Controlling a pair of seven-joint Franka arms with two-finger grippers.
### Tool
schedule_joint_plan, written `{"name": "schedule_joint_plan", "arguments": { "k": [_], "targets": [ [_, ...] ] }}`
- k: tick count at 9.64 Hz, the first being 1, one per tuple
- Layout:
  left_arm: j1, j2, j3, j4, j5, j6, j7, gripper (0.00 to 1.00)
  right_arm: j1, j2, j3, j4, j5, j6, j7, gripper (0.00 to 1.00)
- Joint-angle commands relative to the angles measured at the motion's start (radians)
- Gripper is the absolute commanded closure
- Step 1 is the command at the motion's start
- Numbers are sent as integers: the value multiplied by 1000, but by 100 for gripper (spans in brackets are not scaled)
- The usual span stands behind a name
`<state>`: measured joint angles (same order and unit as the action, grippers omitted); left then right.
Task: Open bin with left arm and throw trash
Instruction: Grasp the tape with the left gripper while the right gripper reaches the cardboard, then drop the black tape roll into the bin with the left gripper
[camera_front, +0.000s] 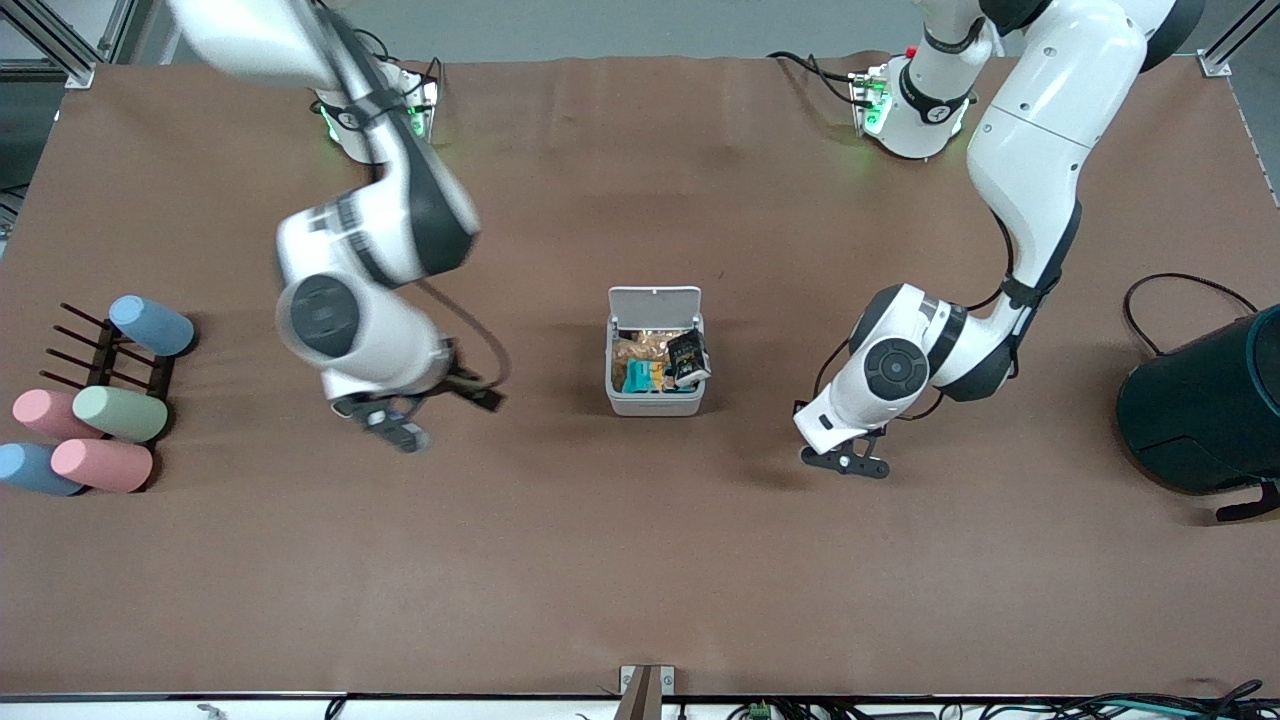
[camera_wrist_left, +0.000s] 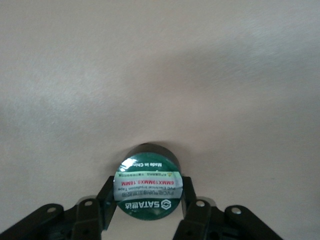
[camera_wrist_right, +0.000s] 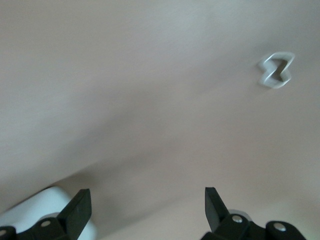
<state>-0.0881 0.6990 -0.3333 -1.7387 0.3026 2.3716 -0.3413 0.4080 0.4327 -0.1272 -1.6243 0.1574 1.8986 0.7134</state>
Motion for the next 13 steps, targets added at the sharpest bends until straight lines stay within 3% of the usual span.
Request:
{"name": "schedule_joint_plan", "arguments": {
  "k": [1,2,3,5,7,8,9,11,12,13],
  "targets": [
    [4,-94,-84,34,1,-81,-47,100,-89,-139,26,-367,-67,246,-212,0],
    [5,-102,-139,75,1,-124,-92,100,-134,-169,26,-520,-96,404,-294,0],
    [8,-104,-203,118,0,-146,-158,100,-170,-175,26,-607,-102,506,-383,0],
    [-45,-81,-278,171,3,-146,-331,100,-216,-149,26,-631,-102,592,-408,2],
    [-126,-52,-279,194,6,-137,-457,97,-264,-109,26,-644,-102,674,-420,2],
    [-140,-44,-277,194,7,-130,-485,60,-276,-83,26,-643,-102,716,-420,2],
    [-156,-42,-276,194,10,-129,-523,2,-276,-45,28,-643,-102,781,-420,6],
    [-144,-50,-276,194,15,-130,-530,0,-273,-29,29,-643,-99,787,-411,22],
    [-119,-58,-271,192,16,-133,-525,0,-268,-28,32,-641,-95,787,-407,56],
    [-81,-74,-271,192,16,-147,-527,0,-267,-17,32,-638,-95,792,-410,83]
  ]
}}
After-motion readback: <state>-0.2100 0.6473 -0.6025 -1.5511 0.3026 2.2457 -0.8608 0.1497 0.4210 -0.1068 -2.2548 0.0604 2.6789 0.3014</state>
